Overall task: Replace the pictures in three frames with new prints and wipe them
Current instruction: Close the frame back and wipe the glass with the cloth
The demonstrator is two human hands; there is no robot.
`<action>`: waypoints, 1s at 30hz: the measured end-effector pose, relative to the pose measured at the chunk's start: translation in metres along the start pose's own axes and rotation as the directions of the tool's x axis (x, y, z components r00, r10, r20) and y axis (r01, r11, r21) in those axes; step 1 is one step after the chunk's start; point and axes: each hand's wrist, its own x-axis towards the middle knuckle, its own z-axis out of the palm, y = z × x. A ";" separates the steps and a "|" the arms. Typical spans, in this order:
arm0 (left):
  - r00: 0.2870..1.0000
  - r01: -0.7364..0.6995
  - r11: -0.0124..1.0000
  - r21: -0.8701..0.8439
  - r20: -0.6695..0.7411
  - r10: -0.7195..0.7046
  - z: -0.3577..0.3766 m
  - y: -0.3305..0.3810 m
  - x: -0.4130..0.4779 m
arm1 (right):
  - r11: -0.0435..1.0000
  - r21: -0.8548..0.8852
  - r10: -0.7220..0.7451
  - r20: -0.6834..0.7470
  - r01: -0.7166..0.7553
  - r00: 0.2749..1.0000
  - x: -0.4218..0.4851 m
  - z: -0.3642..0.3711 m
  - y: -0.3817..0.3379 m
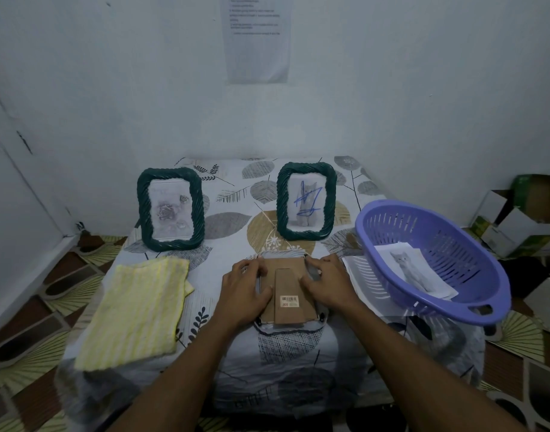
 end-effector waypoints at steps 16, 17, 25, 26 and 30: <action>0.998 0.063 0.996 0.059 0.017 -0.064 0.006 -0.007 0.002 | 0.995 0.099 0.014 0.026 -0.017 1.000 -0.002 -0.007 -0.006; 0.997 0.071 0.996 0.060 0.022 -0.072 0.006 -0.007 0.002 | 0.996 0.094 0.003 0.018 -0.004 1.000 -0.003 -0.008 -0.007; 0.999 -0.035 0.988 0.152 0.032 0.030 0.002 0.001 0.000 | 0.996 0.087 0.024 0.027 -0.026 0.999 -0.003 -0.008 -0.008; 0.999 -0.037 0.986 0.160 0.033 0.032 0.001 0.002 0.000 | 0.995 0.091 0.030 0.032 -0.033 0.999 -0.002 -0.008 -0.008; 0.999 -0.027 0.987 0.156 0.032 0.022 0.001 0.003 0.000 | 0.995 0.090 0.027 0.055 -0.032 0.998 0.003 -0.007 -0.005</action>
